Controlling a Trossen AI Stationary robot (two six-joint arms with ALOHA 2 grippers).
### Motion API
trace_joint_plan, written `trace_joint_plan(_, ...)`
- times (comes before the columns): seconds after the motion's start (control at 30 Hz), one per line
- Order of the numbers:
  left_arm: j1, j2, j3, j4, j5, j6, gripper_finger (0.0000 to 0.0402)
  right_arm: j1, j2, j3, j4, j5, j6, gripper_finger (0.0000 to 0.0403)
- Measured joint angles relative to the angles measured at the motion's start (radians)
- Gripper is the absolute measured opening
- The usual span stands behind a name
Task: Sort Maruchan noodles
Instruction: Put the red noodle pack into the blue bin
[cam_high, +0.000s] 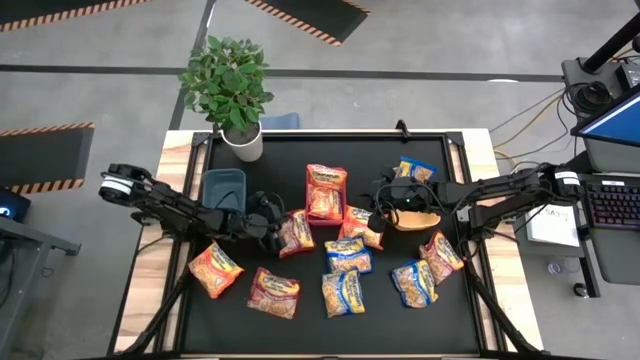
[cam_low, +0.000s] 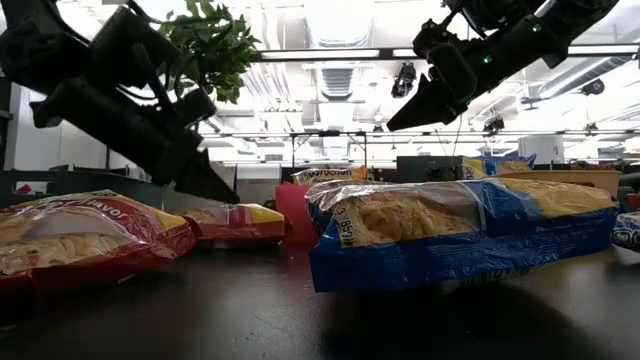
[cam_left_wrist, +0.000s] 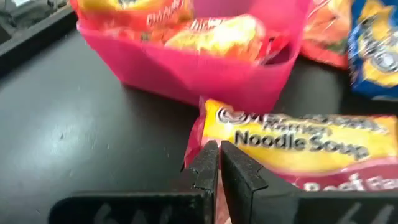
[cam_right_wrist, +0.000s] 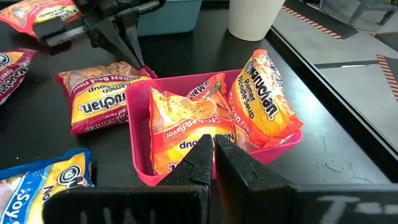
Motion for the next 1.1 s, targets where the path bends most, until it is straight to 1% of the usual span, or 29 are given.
trace_joint_plan(0.23,-0.031,-0.099,0.0,-0.011,0.0,0.017,0.0,0.0,0.0,0.0,0.0,0.0,0.002,0.0009)
trace_joint_plan(0.47,-0.107,-0.194,0.0,-0.018,0.0,0.027,0.0,0.0,0.0,0.0,0.0,0.0,0.022,0.0009)
trace_joint_plan(0.77,-0.174,-0.199,0.0,-0.005,0.0,-0.029,0.0,0.0,0.0,0.0,0.0,0.0,0.034,0.0009)
trace_joint_plan(1.0,-0.192,-0.237,0.033,0.017,-0.001,0.1,0.0,0.0,0.0,0.0,0.001,0.0,0.031,0.0009)
trace_joint_plan(1.1,-0.192,-0.236,0.039,0.012,-0.001,0.111,0.0,0.0,0.0,0.0,0.0,0.0,0.035,0.0009)
